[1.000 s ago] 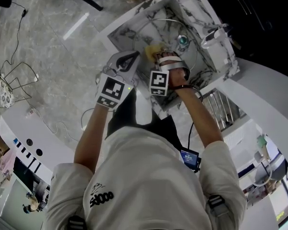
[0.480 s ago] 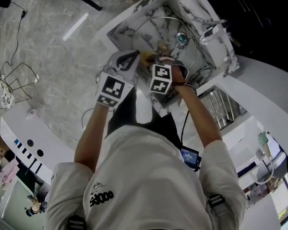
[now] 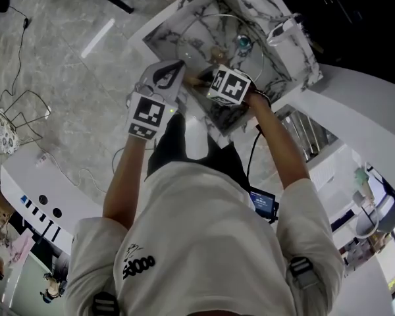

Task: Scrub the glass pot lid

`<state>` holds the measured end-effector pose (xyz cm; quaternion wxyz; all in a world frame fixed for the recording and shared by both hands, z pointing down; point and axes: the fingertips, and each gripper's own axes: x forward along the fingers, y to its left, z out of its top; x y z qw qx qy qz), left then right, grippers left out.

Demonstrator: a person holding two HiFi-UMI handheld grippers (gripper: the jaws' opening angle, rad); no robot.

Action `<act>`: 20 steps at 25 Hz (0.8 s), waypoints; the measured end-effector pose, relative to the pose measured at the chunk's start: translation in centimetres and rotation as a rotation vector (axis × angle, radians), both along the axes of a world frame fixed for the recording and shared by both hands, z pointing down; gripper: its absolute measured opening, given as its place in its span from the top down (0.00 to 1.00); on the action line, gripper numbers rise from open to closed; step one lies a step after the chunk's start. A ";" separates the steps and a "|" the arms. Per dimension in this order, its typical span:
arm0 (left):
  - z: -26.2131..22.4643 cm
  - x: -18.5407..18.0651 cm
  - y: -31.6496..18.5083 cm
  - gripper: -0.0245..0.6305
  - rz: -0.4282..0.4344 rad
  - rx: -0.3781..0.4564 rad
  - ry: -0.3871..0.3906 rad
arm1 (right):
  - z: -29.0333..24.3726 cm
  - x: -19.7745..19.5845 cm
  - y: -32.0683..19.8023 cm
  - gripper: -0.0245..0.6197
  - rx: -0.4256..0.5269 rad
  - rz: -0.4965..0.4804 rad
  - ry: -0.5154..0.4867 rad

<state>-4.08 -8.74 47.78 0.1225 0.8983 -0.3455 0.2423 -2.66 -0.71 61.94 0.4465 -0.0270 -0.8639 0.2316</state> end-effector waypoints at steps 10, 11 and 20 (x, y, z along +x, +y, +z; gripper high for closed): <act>-3.4 -1.0 0.1 0.95 0.003 0.057 0.024 | -6.5 4.0 -4.2 0.88 0.140 0.225 0.024; -3.8 -1.0 0.2 0.95 0.005 0.066 0.026 | -7.4 4.5 -4.6 0.88 0.170 0.256 0.029; -8.9 -0.7 -0.9 0.95 0.021 0.172 0.056 | -16.4 7.0 -7.4 0.88 0.382 0.470 -0.019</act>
